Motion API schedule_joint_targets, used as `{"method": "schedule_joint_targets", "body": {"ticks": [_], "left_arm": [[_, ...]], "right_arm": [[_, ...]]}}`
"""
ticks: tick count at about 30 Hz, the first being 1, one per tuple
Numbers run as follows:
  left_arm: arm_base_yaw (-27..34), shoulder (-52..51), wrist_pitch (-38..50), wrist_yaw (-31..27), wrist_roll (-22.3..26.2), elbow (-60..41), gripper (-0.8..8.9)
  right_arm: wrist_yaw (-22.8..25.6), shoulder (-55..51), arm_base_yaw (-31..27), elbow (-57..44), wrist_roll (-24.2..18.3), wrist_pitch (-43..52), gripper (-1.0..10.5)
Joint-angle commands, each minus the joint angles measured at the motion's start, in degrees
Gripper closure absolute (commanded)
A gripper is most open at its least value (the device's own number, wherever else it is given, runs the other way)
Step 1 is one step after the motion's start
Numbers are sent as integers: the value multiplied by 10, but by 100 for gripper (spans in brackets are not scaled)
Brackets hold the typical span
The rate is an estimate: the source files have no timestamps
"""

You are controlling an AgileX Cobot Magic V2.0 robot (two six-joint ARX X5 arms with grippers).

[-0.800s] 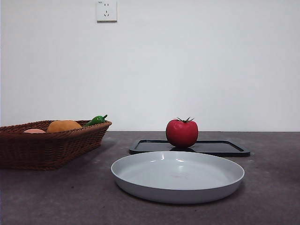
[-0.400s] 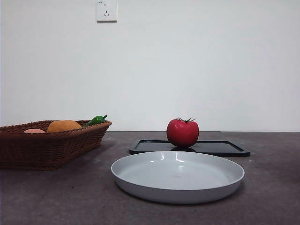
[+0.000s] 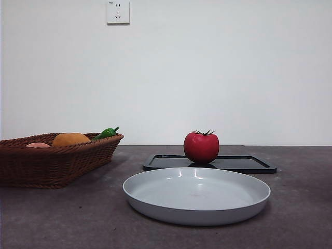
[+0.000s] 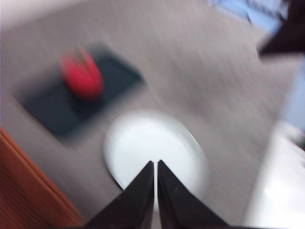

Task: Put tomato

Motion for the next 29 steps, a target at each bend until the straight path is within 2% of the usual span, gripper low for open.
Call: {"method": "schedule_joint_targets", "body": {"ticks": [1, 3, 7, 14, 20, 29], "left_arm": [[45, -43, 97, -6, 38, -28, 805], [82, -79, 154, -27, 38, -60, 806], [142, -156, 247, -125, 40, -143, 806], [197, -283, 325, -246, 35, -295, 806], [212, -366, 333, -286, 16, -406, 806], [218, -424, 330, -286, 0, -509, 806]], "right_arm": [[0, 3, 4, 4, 6, 6, 940], [0, 3, 4, 4, 6, 6, 940], [-1, 3, 4, 4, 6, 6, 940], [0, 3, 4, 4, 6, 6, 940], [0, 3, 4, 4, 6, 6, 940], [0, 3, 4, 4, 6, 6, 940]]}}
